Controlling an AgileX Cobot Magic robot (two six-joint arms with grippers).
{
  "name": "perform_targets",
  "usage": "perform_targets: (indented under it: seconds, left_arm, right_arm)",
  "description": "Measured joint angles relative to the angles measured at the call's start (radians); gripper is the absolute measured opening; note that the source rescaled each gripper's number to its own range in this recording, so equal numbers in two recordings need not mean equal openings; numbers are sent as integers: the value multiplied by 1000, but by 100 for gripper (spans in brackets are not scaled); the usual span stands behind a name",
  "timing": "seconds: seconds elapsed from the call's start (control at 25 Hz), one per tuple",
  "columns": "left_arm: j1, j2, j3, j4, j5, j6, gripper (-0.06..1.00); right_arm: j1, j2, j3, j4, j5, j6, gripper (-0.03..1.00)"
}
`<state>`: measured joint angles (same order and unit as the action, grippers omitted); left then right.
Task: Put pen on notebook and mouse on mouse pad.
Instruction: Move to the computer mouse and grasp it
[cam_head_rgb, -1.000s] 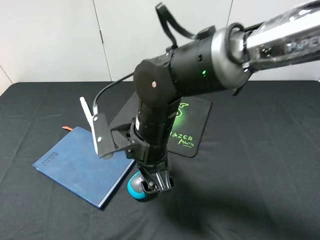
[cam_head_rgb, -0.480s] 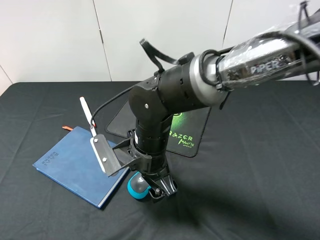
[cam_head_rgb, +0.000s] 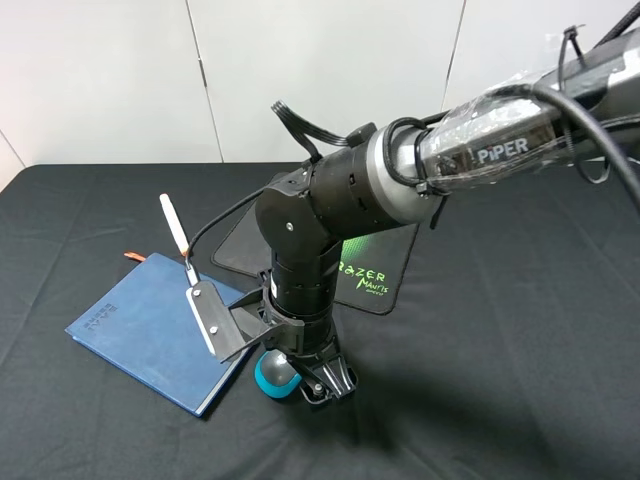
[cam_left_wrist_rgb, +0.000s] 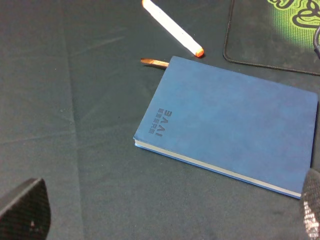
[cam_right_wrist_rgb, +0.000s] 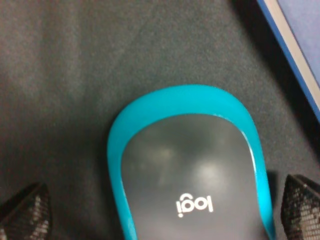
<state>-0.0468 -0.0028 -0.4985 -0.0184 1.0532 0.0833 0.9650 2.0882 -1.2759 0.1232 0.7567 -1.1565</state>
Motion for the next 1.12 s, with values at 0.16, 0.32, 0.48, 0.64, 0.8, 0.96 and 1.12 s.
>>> perform_targets:
  seconds: [0.16, 0.32, 0.48, 0.64, 0.8, 0.96, 1.12]
  left_arm:
    - [0, 0, 0, 0, 0, 0, 100]
    - [0, 0, 0, 0, 0, 0, 100]
    - [0, 0, 0, 0, 0, 0, 100]
    - [0, 0, 0, 0, 0, 0, 100]
    - [0, 0, 0, 0, 0, 0, 100]
    - [0, 0, 0, 0, 0, 0, 100]
    - [0, 0, 0, 0, 0, 0, 100]
  right_arm:
    - [0, 0, 0, 0, 0, 18, 100]
    - [0, 0, 0, 0, -11, 22, 78]
    - [0, 0, 0, 0, -22, 22, 0]
    - [0, 0, 0, 2, -22, 22, 2]
    - [0, 0, 0, 3, -24, 31, 2]
    - [0, -6, 0, 1, -25, 98, 2]
    - [0, -51, -11, -11, -12, 206, 2]
